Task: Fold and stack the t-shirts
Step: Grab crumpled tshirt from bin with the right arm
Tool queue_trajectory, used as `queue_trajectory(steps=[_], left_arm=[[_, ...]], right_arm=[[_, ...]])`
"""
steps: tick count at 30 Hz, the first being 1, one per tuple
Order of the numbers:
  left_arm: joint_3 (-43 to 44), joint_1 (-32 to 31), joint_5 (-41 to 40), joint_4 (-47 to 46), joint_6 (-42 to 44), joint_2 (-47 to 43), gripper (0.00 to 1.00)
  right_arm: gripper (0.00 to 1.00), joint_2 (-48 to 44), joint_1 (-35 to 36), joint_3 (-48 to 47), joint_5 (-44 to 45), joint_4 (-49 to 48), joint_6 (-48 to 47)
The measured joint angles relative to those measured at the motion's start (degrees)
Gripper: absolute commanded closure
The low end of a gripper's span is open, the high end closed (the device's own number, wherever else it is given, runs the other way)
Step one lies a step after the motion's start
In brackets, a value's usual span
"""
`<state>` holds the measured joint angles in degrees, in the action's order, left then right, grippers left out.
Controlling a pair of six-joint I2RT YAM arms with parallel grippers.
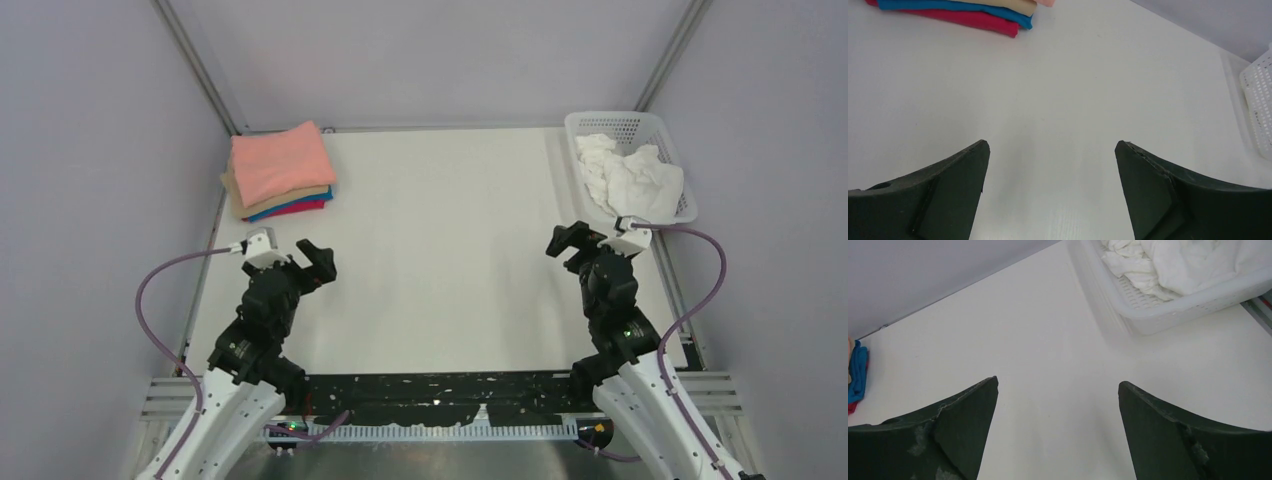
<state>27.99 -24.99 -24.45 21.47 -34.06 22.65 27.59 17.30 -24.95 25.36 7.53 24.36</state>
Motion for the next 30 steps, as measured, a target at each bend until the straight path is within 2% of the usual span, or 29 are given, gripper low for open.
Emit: queue_trajectory(steps=[5, 8, 11, 16, 19, 23, 30], left_arm=[[0.2, 0.0, 0.0, 0.0, -0.1, 2.9, 0.00], [0.5, 0.0, 0.0, -0.1, -0.1, 3.5, 0.00], [0.9, 0.0, -0.1, -0.1, 0.0, 3.8, 0.00], [1.6, 0.0, 0.1, -0.3, 0.0, 5.2, 0.00], [1.6, 0.0, 0.7, -1.6, -0.1, 5.7, 0.00], [1.6, 0.0, 0.9, -3.3, 0.0, 6.9, 0.01], [1.6, 0.0, 0.9, -4.1, 0.0, 9.5, 0.00]], right_arm=[[0.05, 6.3, 0.0, -3.8, 1.7, 0.9, -0.5], [0.05, 13.6, -0.6, -10.0, 4.0, 2.5, -1.8], [0.05, 24.3, -6.0, -20.6, 2.6, 5.1, -2.1], [0.05, 48.1, -20.4, -39.7, -2.6, 8.7, -0.5], [0.05, 60.6, -25.4, -49.0, -4.3, 13.2, 1.1], [0.05, 75.1, -29.6, -59.4, -6.8, 19.2, 3.0], [0.05, 89.6, -31.3, -69.8, -7.5, 28.4, 3.7]])
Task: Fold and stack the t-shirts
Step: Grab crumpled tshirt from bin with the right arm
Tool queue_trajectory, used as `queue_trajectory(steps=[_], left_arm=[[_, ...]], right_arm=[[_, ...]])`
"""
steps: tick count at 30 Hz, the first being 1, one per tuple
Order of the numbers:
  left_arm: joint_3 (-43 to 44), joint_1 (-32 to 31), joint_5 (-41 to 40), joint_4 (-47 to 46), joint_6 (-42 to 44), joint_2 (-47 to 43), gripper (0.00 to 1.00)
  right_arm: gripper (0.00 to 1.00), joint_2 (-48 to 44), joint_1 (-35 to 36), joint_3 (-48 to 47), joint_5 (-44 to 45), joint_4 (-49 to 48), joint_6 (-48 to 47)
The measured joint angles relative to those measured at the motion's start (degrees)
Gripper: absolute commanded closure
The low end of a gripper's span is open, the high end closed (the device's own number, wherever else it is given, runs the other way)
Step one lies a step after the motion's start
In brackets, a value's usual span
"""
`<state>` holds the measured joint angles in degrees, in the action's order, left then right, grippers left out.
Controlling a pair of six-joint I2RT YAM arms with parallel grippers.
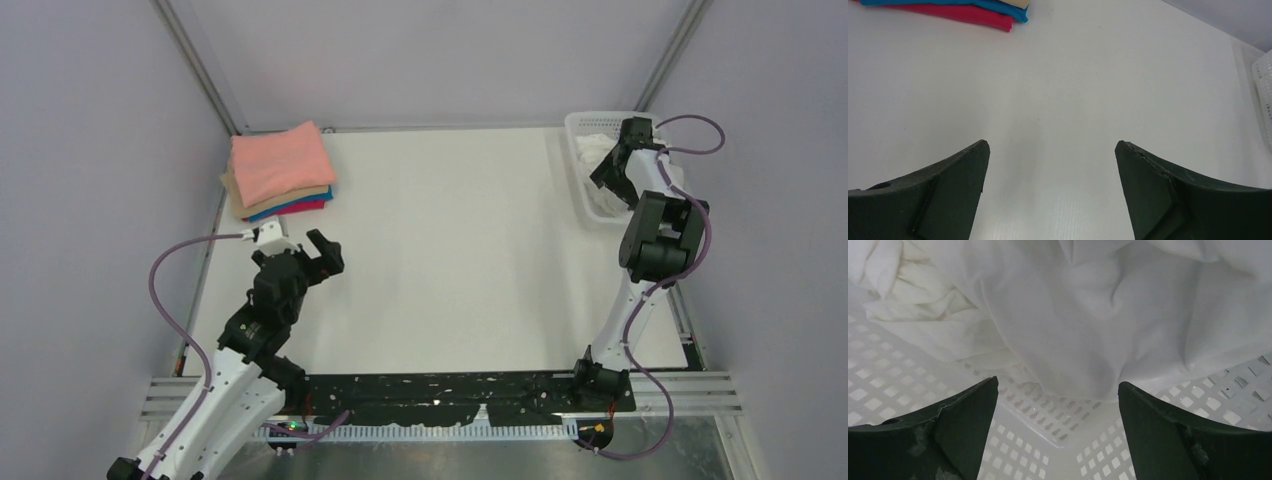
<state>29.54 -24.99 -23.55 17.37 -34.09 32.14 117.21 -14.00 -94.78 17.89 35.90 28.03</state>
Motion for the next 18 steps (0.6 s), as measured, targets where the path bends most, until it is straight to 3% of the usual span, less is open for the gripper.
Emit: queue_trajectory(steps=[6, 12, 18], left_arm=[[0.0, 0.0, 0.0, -0.5, 0.1, 0.4, 0.00], [0.0, 0.0, 0.0, -2.2, 0.5, 1.3, 0.00], [0.0, 0.0, -0.1, -2.6, 1.3, 2.9, 0.00]], right_arm=[[0.05, 3.7, 0.0, -6.0, -1.4, 6.4, 0.6], [0.05, 3.7, 0.2, -6.5, -2.6, 6.5, 6.1], [0.02, 2.9, 1.5, 0.9, -2.5, -2.6, 14.9]])
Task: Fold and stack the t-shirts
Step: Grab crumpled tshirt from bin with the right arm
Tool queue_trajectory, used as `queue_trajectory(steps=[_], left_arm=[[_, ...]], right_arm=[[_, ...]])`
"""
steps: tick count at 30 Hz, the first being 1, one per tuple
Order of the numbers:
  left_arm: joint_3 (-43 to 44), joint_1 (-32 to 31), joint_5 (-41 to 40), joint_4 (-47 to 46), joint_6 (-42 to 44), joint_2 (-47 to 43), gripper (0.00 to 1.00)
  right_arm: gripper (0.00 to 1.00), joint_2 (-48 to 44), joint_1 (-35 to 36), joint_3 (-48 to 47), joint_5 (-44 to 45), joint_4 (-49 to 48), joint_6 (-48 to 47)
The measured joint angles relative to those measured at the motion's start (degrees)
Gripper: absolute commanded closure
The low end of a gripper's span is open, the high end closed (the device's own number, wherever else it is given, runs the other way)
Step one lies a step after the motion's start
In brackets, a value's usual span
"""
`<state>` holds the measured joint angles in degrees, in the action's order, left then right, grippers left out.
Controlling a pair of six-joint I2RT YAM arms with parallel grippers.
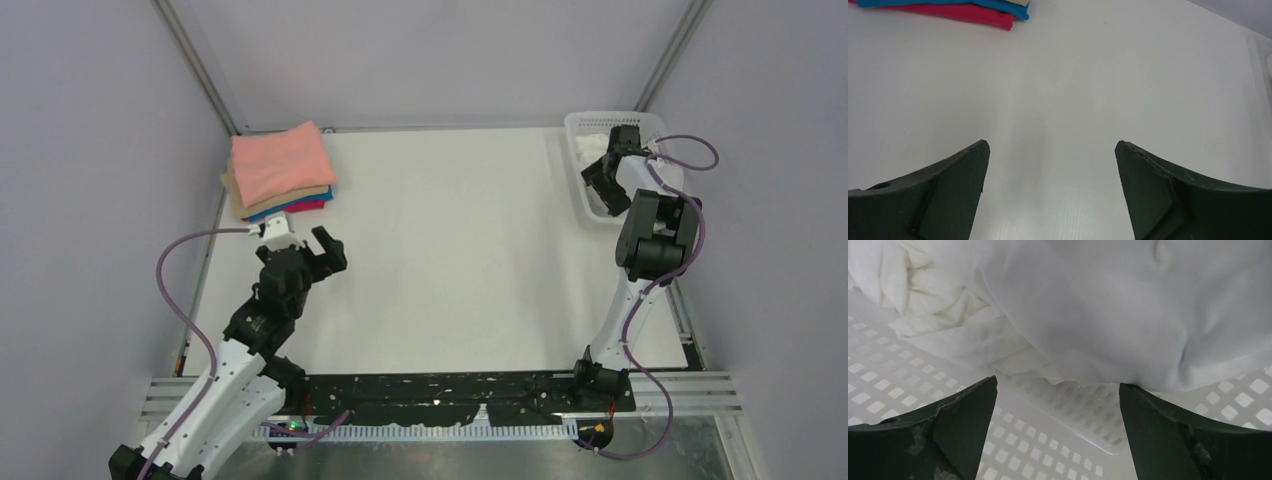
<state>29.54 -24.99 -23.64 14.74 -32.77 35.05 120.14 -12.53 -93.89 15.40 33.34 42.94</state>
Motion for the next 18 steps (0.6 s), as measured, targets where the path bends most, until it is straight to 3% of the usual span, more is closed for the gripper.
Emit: queue_trajectory(steps=[6, 9, 11, 13, 14, 16, 18], left_arm=[[0.0, 0.0, -0.4, 0.0, 0.2, 0.1, 0.00], [0.0, 0.0, -0.4, 0.0, 0.3, -0.5, 0.00], [0.0, 0.0, -0.7, 0.0, 0.3, -0.8, 0.00], [0.0, 0.0, -1.1, 0.0, 0.3, -0.9, 0.00], [0.0, 0.0, -1.3, 0.0, 0.3, -0.9, 0.00], [0.0, 0.0, -1.6, 0.1, 0.3, -0.8, 0.00], [0.0, 0.0, -1.9, 0.1, 0.3, -0.8, 0.00]], right_arm=[[0.00, 0.0, 0.9, 3.9, 2.4, -5.7, 9.4], [0.12, -0.3, 0.9, 5.9, 4.5, -9.2, 12.6], [0.23, -0.3, 0.9, 6.1, 5.4, -10.0, 13.7], [0.41, -0.3, 0.8, 6.1, 5.7, -10.7, 14.7], [0.59, -0.3, 0.8, 6.1, 6.0, -10.8, 15.1], [0.83, -0.3, 0.8, 6.1, 6.5, -11.0, 15.8], [0.92, -0.3, 0.7, 6.1, 6.9, -11.5, 16.7]])
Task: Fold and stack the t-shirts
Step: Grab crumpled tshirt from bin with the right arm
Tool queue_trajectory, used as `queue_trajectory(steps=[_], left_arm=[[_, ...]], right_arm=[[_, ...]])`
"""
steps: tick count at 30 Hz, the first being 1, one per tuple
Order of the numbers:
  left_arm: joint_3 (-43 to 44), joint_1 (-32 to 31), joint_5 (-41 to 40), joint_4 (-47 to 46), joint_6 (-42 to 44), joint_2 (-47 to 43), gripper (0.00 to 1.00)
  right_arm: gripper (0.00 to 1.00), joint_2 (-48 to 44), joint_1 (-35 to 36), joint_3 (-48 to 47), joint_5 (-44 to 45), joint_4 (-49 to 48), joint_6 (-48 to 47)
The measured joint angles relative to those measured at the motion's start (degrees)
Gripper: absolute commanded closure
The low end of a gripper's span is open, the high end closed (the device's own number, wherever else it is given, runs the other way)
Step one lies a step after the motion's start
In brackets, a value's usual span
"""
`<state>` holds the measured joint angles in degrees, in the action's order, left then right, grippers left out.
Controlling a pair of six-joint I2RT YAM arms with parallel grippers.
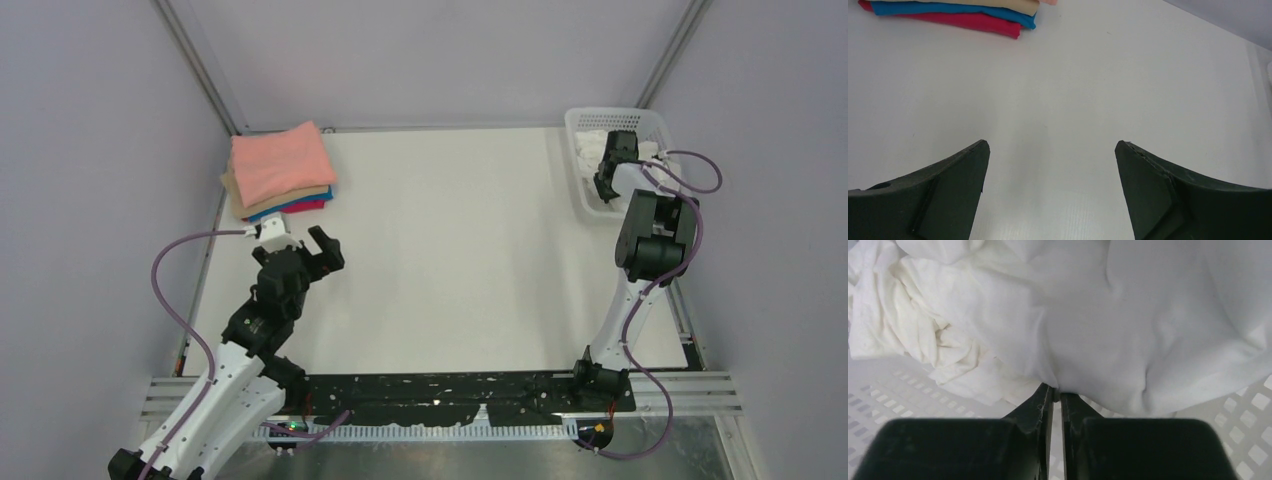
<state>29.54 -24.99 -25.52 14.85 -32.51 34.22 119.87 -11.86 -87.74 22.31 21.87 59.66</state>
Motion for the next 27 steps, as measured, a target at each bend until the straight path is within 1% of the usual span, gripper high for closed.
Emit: queue_trajectory(steps=[4, 9, 13, 16, 21, 23, 27], left_arm=[[0.0, 0.0, -0.1, 0.0, 0.0, 0.0, 0.00], [0.0, 0.0, -0.2, 0.0, 0.0, 0.0, 0.00], [0.0, 0.0, -0.2, 0.0, 0.0, 0.3, 0.00], [0.0, 0.0, 0.0, 0.0, 0.0, 0.5, 0.00], [0.1, 0.0, 0.4, 0.0, -0.1, 0.8, 0.01], [0.3, 0.0, 0.7, 0.0, -0.1, 1.2, 0.01], [0.5, 0.0, 1.1, 0.3, -0.3, 1.9, 0.01]], right_arm=[[0.94, 0.0, 0.0, 1.2, 0.3, -2.6, 0.7], [0.94, -0.9, 0.0, 4.2, -0.4, -5.8, -1.8], [0.94, -5.9, 0.0, 8.5, -1.9, -8.5, -4.8], [0.94, -12.4, 0.1, 11.1, -2.4, -9.9, -7.8], [0.94, -23.9, 0.6, 10.9, -3.5, -13.2, -15.3], [0.94, -26.6, 1.1, 9.2, -3.6, -13.2, -19.1], [0.94, -30.6, 4.0, 3.8, -4.5, -12.7, -29.6]])
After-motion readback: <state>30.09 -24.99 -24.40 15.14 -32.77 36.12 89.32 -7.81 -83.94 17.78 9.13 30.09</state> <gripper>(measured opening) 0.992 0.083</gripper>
